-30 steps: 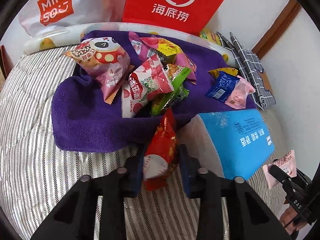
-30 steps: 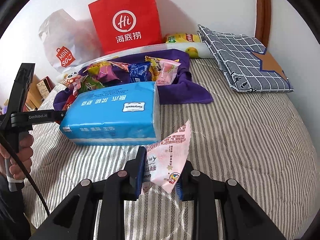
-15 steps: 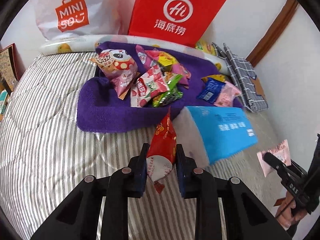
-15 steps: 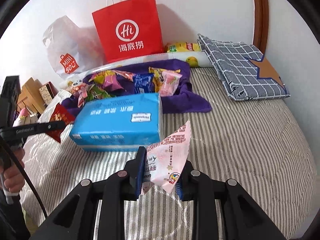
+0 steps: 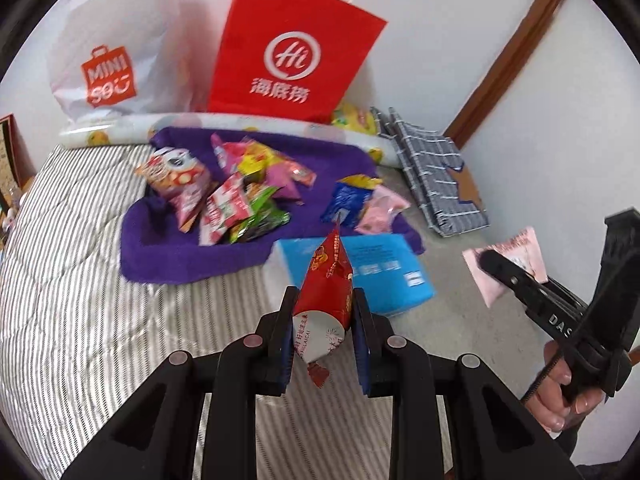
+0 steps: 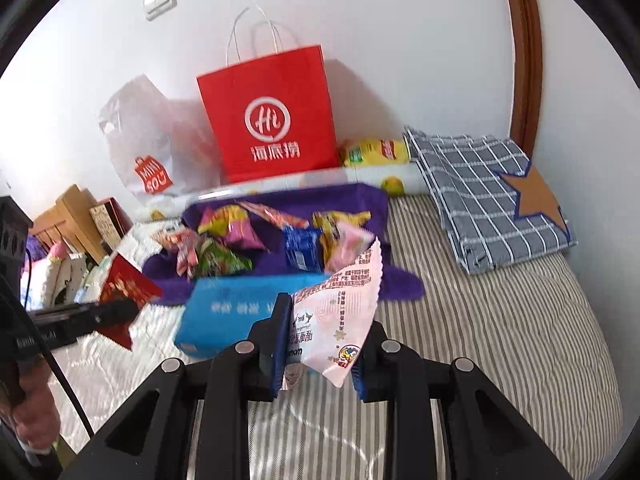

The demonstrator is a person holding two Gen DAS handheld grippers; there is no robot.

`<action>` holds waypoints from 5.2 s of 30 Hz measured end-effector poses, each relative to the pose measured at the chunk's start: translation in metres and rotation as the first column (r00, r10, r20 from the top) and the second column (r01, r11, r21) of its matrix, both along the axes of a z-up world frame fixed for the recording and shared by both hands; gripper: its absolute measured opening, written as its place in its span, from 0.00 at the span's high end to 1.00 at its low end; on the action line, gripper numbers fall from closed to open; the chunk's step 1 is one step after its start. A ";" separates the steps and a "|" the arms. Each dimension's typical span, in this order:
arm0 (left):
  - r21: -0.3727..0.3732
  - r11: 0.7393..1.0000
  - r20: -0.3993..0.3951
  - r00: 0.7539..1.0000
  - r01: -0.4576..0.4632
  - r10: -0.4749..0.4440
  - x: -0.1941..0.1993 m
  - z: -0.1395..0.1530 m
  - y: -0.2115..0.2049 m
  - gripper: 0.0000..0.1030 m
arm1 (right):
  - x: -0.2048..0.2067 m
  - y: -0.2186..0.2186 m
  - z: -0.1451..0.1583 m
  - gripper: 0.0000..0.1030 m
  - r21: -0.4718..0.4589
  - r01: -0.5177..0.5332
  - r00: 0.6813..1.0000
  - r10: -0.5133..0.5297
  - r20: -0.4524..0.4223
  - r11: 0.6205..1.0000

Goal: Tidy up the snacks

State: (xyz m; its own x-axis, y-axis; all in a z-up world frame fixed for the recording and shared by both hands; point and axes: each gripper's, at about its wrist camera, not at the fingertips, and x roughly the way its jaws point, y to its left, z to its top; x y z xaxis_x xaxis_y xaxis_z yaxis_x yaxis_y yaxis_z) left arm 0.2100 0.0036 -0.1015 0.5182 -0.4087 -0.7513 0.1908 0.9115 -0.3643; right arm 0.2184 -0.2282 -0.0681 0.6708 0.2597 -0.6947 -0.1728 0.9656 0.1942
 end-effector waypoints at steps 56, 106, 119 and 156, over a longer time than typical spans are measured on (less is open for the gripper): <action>-0.076 0.992 -0.091 0.992 -0.099 0.092 0.170 -0.046 0.025 0.76 | 0.180 0.080 -0.076 0.74 0.001 -0.146 0.972 0.144 -0.184 0.989; 0.207 0.961 0.200 0.969 -0.186 0.144 -0.072 0.069 -0.031 0.10 | -0.080 0.021 0.074 0.25 -0.121 0.110 0.992 -0.102 0.076 0.986; 0.213 0.955 0.270 0.952 -0.205 0.144 -0.141 0.079 -0.053 0.09 | -0.155 -0.010 0.082 0.04 -0.117 0.165 0.980 -0.149 0.132 0.979; 0.215 0.942 0.343 0.923 -0.260 0.176 -0.186 0.100 -0.056 0.09 | -0.203 -0.010 0.105 0.01 -0.122 0.189 0.964 -0.160 0.214 0.974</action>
